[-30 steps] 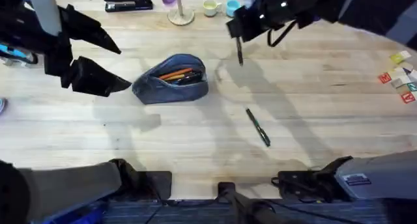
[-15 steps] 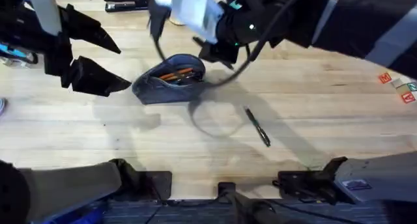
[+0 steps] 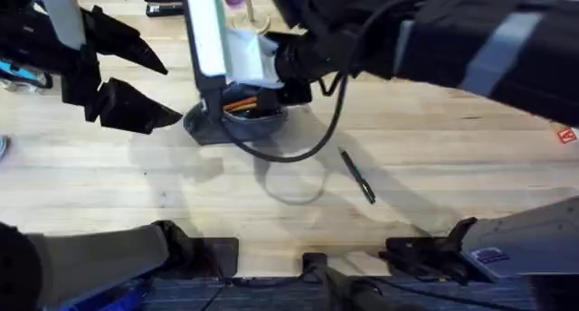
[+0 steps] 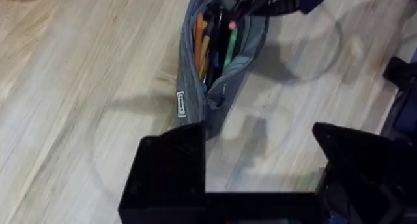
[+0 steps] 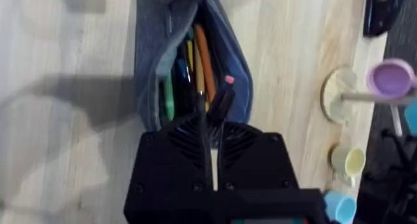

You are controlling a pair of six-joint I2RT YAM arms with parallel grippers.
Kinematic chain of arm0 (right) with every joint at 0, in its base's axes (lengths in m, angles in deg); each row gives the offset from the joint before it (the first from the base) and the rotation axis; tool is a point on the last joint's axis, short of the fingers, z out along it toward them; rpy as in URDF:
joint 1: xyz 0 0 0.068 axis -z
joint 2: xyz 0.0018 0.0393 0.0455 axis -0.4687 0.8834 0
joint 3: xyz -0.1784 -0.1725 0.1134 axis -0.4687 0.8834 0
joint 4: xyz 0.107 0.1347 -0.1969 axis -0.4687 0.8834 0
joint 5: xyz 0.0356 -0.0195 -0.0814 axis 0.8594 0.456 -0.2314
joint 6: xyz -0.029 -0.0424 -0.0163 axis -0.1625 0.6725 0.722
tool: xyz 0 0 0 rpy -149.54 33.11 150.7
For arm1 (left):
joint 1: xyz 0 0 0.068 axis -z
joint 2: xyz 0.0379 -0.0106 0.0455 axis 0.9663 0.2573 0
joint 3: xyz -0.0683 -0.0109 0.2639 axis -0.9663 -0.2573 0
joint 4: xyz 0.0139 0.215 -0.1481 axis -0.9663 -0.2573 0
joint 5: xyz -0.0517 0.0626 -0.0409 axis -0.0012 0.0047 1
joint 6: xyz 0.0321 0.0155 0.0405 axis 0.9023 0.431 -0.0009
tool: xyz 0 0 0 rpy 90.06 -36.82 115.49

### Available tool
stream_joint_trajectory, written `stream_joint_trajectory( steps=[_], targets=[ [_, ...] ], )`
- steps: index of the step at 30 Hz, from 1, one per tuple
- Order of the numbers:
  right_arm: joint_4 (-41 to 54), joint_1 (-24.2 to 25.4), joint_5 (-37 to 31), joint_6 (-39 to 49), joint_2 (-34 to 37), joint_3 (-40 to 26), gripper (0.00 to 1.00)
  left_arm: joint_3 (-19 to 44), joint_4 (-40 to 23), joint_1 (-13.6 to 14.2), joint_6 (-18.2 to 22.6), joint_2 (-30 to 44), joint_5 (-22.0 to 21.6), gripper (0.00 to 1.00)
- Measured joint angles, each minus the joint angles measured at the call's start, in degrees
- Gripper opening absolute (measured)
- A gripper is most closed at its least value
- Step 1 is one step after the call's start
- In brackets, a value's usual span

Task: Unzip the bag, pick up the pens from the table one at a time and place them inside, then zip the bag closed.

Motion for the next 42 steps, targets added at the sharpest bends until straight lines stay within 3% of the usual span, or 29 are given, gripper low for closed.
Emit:
stream_joint_trajectory(
  steps=[13,25,27,32,34,42],
  targets=[
    [-12.3,-3.2,0.4,1.8,9.6,0.0,0.032,0.0,0.0,0.0,0.0,0.0,0.0,0.994],
    [-13.3,-4.7,0.4,2.0,12.4,0.0,0.035,0.0,0.0,0.0,0.0,0.0,0.0,0.993],
    [-13.3,-4.7,0.4,2.0,12.4,0.0,0.204,0.0,0.0,0.0,0.0,0.0,0.0,0.993],
    [-13.4,-4.7,0.4,1.9,12.4,0.0,0.921,0.0,0.0,0.0,0.0,0.0,0.0,0.994],
    [-13.5,-4.7,0.4,2.0,12.4,0.0,0.990,0.0,0.0,0.0,0.0,0.0,0.0,0.994],
    [-13.1,-3.9,0.4,-0.5,11.6,0.0,0.996,0.0,0.0,0.0,0.0,0.0,0.0,0.994]
  ],
)
